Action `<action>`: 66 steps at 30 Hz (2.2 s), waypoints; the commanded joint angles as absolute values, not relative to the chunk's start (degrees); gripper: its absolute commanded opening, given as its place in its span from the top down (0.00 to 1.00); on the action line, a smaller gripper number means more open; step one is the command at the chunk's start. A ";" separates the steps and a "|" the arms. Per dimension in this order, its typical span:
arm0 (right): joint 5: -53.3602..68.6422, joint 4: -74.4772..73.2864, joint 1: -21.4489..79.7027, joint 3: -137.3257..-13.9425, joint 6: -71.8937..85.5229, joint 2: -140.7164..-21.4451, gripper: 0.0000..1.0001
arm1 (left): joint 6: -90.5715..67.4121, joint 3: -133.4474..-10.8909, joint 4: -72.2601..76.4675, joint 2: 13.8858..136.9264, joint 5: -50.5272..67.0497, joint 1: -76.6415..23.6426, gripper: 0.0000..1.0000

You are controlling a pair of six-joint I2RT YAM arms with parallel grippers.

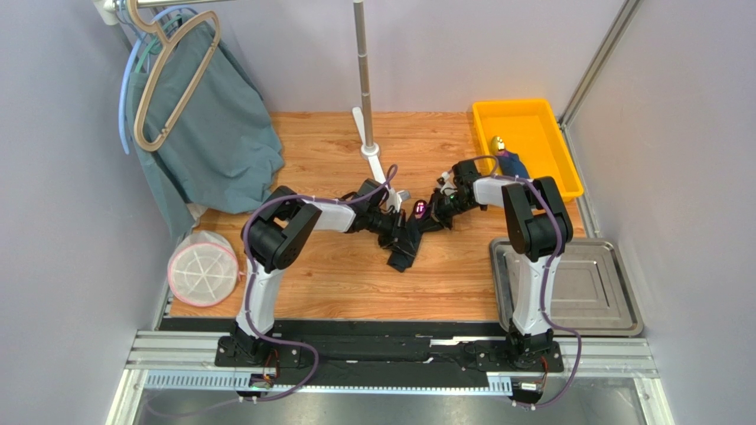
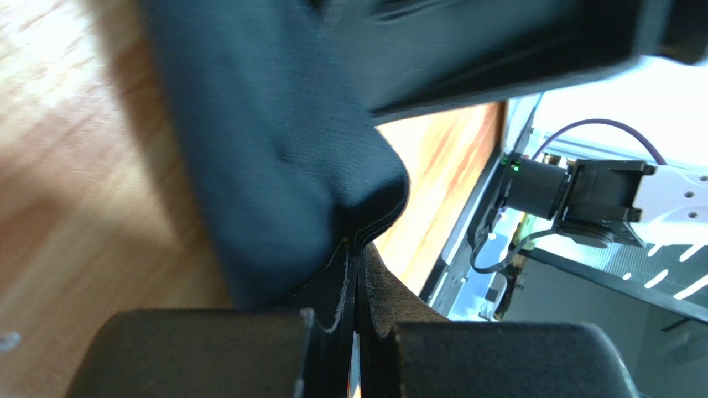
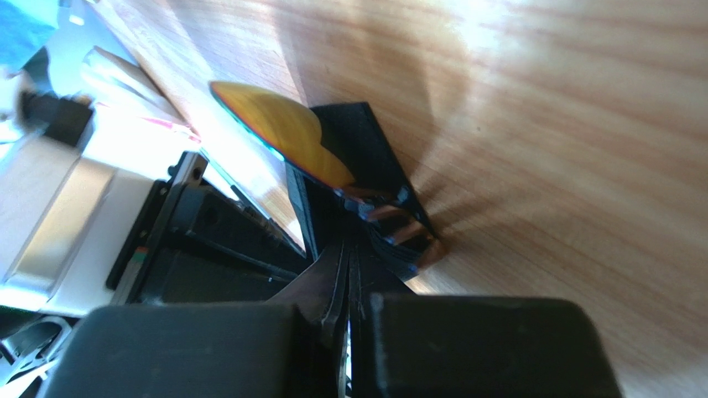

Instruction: Place the utensils on the paper napkin and roll it up

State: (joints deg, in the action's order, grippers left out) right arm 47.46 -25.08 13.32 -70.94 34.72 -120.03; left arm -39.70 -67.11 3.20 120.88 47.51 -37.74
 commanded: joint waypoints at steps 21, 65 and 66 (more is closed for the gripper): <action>37.09 -40.35 12.74 -80.95 23.03 -117.95 1.00 | -38.58 -66.80 1.58 125.42 47.55 -36.47 1.00; 29.71 -38.85 13.18 -79.98 23.47 -122.17 1.00 | -36.47 -66.19 6.59 124.18 53.35 -39.47 1.00; 29.88 -39.02 13.27 -80.07 23.29 -122.08 1.00 | -36.47 -66.18 6.59 124.28 53.44 -39.29 1.00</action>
